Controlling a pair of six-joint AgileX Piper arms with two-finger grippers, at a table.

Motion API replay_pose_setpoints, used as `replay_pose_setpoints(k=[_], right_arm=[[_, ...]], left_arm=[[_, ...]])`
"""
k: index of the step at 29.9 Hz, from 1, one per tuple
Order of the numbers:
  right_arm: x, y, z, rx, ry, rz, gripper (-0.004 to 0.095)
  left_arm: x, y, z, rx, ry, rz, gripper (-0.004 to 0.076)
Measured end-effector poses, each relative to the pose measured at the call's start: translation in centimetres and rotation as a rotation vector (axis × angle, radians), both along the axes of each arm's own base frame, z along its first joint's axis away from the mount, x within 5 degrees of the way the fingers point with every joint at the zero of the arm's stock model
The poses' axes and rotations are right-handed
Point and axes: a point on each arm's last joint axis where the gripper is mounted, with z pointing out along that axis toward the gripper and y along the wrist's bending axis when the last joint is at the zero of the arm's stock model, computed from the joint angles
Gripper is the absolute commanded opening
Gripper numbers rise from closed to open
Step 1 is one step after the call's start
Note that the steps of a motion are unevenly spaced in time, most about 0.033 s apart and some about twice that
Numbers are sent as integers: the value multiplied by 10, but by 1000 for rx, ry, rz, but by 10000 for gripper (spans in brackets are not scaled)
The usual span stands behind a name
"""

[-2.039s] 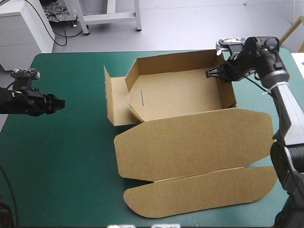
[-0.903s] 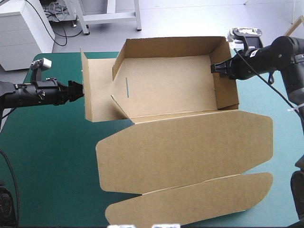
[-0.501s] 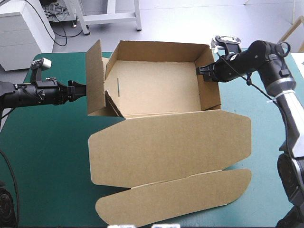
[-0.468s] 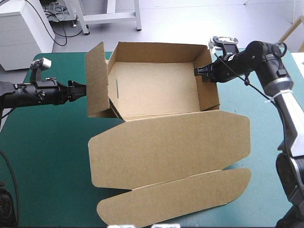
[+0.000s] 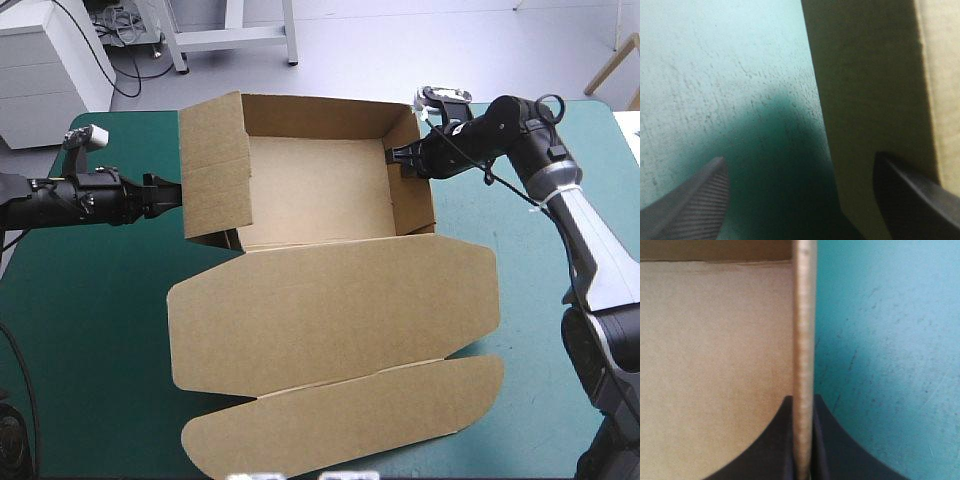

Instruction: Fold the box

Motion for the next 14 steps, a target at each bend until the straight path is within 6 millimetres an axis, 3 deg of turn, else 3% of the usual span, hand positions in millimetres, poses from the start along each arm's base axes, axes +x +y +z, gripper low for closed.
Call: replay_pose_setpoints(k=[14], right_arm=[[6, 39, -31, -19, 56, 61, -18]], left_arm=[[-1, -27, 0, 2, 8, -95, 564]])
